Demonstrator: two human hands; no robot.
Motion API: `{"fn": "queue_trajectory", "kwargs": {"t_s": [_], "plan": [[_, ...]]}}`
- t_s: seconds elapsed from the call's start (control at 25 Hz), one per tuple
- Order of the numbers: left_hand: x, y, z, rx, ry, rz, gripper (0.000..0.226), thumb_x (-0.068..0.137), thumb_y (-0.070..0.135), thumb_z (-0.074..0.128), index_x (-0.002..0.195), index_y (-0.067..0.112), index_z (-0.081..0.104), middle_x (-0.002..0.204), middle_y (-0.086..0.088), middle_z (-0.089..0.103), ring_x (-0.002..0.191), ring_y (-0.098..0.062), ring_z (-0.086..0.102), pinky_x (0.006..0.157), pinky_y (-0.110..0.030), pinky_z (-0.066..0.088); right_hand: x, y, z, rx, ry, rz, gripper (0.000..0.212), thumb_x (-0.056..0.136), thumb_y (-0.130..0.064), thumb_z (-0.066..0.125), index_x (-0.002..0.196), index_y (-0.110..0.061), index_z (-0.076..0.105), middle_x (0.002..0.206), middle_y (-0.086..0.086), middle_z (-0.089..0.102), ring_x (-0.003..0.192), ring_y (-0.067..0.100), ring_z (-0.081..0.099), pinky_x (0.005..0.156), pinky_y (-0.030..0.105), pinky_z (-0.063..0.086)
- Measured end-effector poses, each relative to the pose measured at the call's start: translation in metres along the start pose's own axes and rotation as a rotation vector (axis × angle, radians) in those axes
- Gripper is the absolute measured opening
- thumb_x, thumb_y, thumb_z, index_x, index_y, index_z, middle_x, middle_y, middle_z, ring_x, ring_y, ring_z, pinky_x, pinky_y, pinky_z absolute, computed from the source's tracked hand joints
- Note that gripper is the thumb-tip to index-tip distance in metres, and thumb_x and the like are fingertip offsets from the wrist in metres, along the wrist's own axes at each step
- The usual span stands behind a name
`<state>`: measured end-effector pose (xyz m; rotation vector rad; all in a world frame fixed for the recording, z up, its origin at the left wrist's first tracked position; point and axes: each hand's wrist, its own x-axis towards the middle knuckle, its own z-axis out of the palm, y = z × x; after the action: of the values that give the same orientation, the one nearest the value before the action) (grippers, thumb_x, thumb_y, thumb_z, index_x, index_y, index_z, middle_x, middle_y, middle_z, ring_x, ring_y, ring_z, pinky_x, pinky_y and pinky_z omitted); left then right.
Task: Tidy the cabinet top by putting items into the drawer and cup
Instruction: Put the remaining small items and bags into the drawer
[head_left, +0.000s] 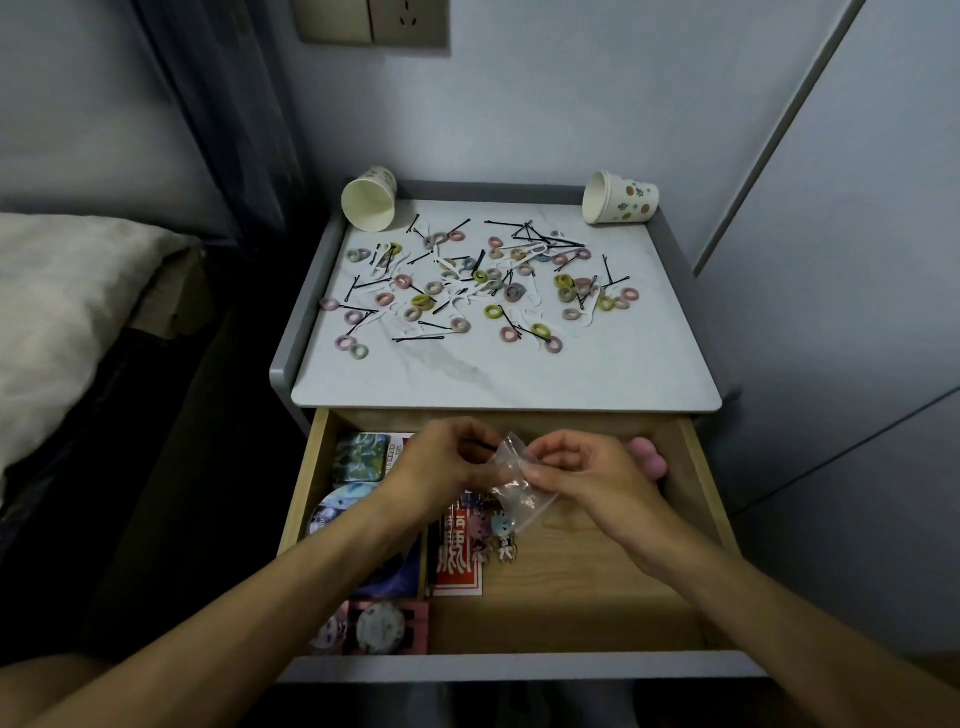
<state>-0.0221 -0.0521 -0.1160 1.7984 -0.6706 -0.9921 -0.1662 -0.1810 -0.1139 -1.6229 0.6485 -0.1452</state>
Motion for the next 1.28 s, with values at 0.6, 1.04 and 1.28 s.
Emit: {"fn": "queue_trajectory", "kwargs": {"t_s": [0.6,1.04,1.28], "plan": [[0.006,0.005,0.013,-0.02,0.073,-0.066,0.017,0.072,0.006,0.083,0.078,0.015,0.07,0.072,-0.003,0.071,0.067,-0.013,0.065,0.061,-0.023,0.051,0.005,0.015,-0.003,0.095,0.013,0.06,0.027,0.086,-0.019,0.071,0.112,-0.018,0.064,0.1,0.007,0.073,0.091,0.021,0.071,0.082,0.039,0.059],[0.015,-0.001,0.015,0.076,0.216,-0.071,0.012,0.082,0.023,0.077,0.079,0.023,0.066,0.079,0.0,0.069,0.071,-0.014,0.065,0.061,-0.026,0.048,0.019,0.044,-0.032,-0.142,0.096,0.014,0.015,0.084,-0.007,0.071,0.097,-0.014,0.073,0.091,-0.004,0.073,0.089,0.01,0.069,0.071,0.012,0.053],[0.014,0.005,0.011,0.198,0.118,-0.03,0.01,0.087,0.019,0.069,0.081,0.026,0.066,0.078,0.005,0.069,0.064,-0.009,0.064,0.058,-0.024,0.048,0.047,0.072,-0.04,-0.34,0.224,0.047,0.03,0.077,-0.001,0.078,0.098,-0.022,0.074,0.086,0.001,0.073,0.079,0.01,0.066,0.061,0.003,0.045]]}}
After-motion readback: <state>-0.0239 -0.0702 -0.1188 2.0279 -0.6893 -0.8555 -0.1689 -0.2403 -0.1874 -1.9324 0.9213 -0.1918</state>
